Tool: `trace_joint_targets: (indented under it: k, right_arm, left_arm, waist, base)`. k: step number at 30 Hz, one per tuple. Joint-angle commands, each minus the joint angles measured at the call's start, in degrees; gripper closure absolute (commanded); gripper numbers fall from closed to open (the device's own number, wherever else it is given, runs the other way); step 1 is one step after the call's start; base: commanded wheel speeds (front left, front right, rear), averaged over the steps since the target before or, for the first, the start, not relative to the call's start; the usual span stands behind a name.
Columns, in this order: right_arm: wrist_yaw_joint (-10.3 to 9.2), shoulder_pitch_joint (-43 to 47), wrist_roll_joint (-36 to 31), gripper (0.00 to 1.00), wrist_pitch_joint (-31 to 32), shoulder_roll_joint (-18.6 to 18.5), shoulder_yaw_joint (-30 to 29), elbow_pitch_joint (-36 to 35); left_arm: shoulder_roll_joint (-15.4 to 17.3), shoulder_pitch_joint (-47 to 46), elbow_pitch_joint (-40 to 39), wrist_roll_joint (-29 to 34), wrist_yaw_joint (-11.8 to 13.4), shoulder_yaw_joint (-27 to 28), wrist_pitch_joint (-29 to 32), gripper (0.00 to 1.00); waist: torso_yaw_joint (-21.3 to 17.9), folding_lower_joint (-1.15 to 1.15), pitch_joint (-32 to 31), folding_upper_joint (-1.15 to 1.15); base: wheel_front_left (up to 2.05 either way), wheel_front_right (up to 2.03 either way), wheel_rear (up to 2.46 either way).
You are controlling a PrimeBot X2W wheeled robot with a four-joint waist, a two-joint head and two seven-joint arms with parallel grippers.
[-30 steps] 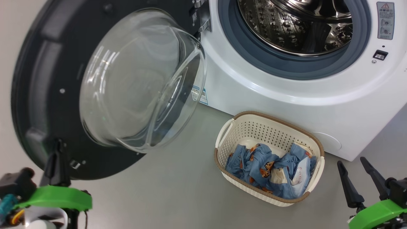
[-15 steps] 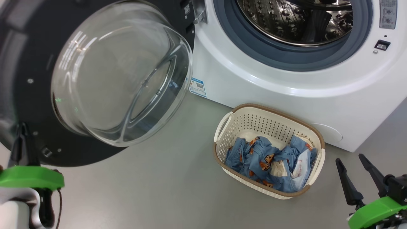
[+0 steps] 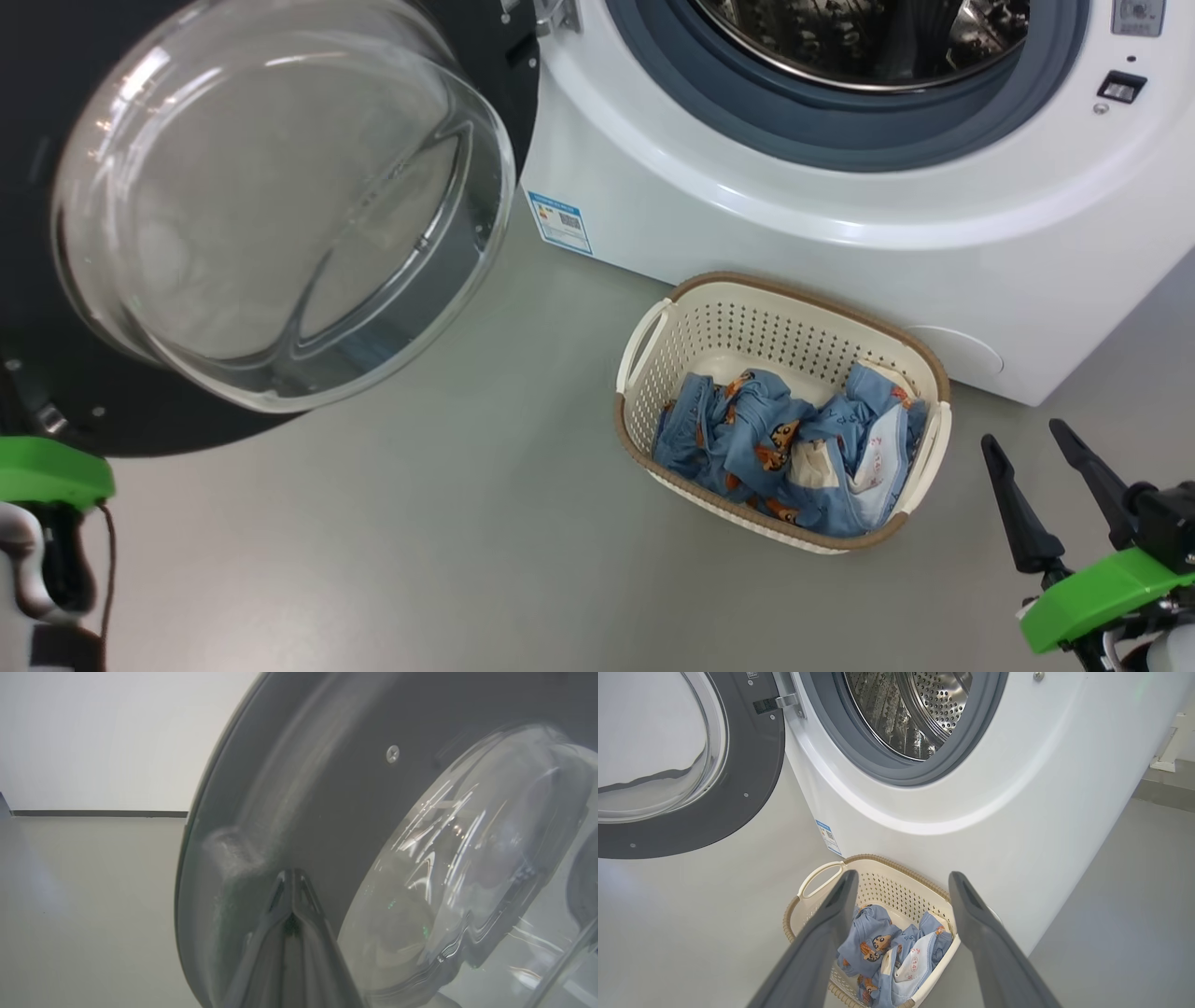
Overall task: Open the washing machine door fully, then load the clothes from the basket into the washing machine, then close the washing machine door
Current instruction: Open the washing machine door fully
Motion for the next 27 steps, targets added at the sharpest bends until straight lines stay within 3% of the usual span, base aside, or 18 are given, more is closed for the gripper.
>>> trace_joint_targets:
  k: [1, 16, 27]
  right_arm:
    - [0.09, -1.3, 0.2, 0.0, -0.7, -1.2, 1.5, -1.4]
    - [0.09, -4.0, 0.1, 0.0, -0.7, -2.5, 2.6, -1.4]
    - [0.09, -4.8, 0.1, 0.0, -0.7, -1.7, 3.0, -1.1]
  left_arm:
    - [3.6, -2.7, -0.1, 1.1, -0.2, 3.1, -0.3, 1.0]
    - [5.0, -10.2, 8.8, 6.8, -3.7, 9.9, -0.3, 1.0]
    - [5.1, -11.2, 11.6, 9.7, -5.0, 13.5, -0.3, 1.0]
  waist:
    - [-0.4, 0.0, 0.7, 0.0]
    - [-2.1, 0.0, 4.8, 0.0]
    - [-3.2, 0.0, 4.2, 0.0]
  base:
    - [0.0, 0.0, 0.0]
    - [0.0, 0.0, 0.0]
    - [0.0, 0.0, 0.0]
